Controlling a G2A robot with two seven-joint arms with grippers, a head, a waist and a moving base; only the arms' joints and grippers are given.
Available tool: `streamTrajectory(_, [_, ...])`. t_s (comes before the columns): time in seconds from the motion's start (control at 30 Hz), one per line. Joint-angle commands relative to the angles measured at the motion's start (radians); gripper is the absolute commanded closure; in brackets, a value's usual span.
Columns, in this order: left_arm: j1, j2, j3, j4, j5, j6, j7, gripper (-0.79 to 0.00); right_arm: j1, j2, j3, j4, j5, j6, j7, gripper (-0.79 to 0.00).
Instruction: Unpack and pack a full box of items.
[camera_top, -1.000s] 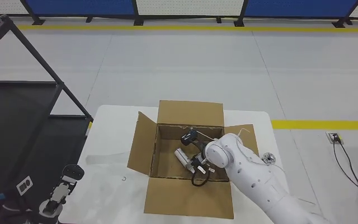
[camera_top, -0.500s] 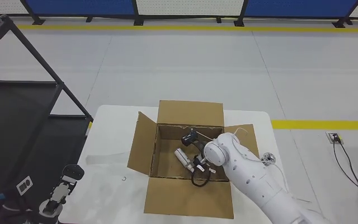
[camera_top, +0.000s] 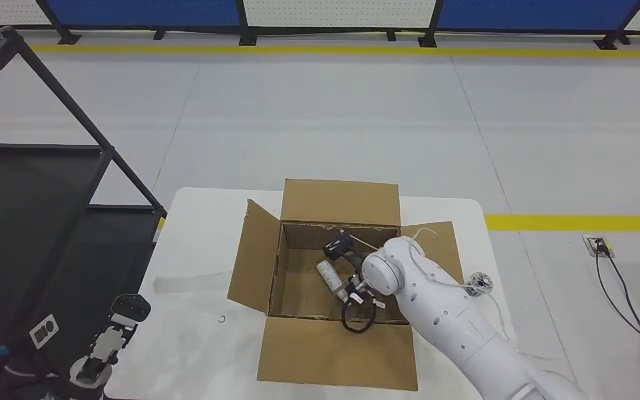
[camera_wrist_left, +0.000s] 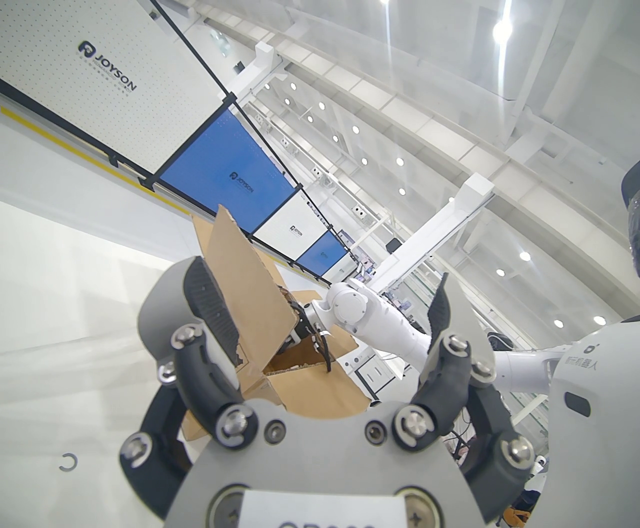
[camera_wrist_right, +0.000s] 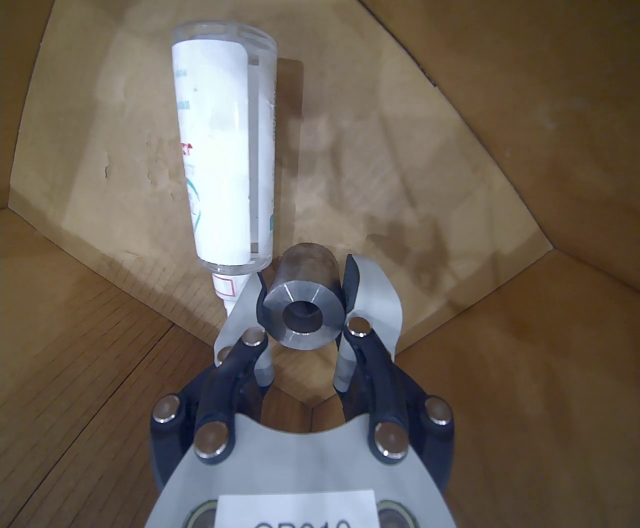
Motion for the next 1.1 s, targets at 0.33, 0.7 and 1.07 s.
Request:
streamTrajectory(0.33, [0.0,0.0,0.0,0.0,0.0,0.0,0.0,-0.785,-0.152,0.076,0.15,-0.371,-0.102,0.001,-0.015,0.0])
streamTrajectory(0.7, [0.0,0.0,0.0,0.0,0.0,0.0,0.0,-0.785,-0.518,0.163,0.423,-0.949,-0.29,0.08,-0.166,0.0])
streamTrajectory(1.07, [0.0,0.0,0.0,0.0,0.0,0.0,0.0,-0.785,-0.847,0.194,0.768,-1.15,-0.179,0.14,-0.54,0.0])
